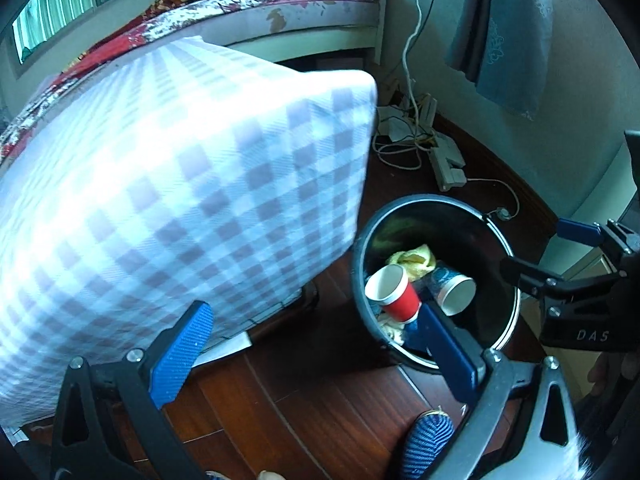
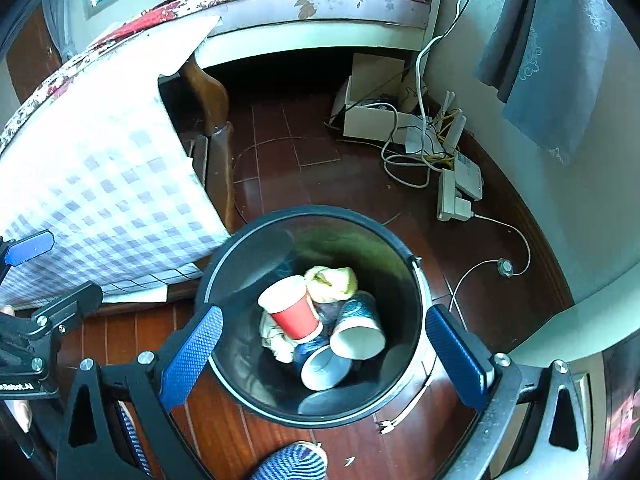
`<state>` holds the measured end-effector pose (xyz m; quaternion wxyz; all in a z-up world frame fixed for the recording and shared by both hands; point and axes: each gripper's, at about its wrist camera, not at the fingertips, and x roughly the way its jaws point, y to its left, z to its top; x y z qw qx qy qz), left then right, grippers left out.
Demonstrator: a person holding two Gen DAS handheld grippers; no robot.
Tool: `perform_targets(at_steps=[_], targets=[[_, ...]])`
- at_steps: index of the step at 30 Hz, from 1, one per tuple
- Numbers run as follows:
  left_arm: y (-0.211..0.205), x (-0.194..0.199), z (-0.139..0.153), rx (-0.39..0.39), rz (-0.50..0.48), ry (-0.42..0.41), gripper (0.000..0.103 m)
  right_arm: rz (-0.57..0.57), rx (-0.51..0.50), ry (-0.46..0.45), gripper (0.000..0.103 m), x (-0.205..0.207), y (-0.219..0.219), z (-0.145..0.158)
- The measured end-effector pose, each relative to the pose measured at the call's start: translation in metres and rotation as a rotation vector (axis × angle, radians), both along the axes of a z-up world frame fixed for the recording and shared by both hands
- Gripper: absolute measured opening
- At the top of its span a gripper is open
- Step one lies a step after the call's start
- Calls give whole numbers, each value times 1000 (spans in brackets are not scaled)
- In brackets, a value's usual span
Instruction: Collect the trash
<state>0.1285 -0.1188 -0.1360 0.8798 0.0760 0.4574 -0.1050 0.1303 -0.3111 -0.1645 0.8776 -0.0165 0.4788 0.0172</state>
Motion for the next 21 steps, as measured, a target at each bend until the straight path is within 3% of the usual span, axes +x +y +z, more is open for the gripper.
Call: perform_targets(at_steps=[11, 16, 21], targets=[[38, -26, 31, 17, 56, -50, 102, 28, 1, -53, 102, -25, 39, 32], [53, -46, 56, 18, 72, -103, 102, 49, -9, -103, 102, -44, 57, 61], [69, -68, 88, -28, 100, -159, 102, 38, -14, -151, 102, -64, 67, 96]])
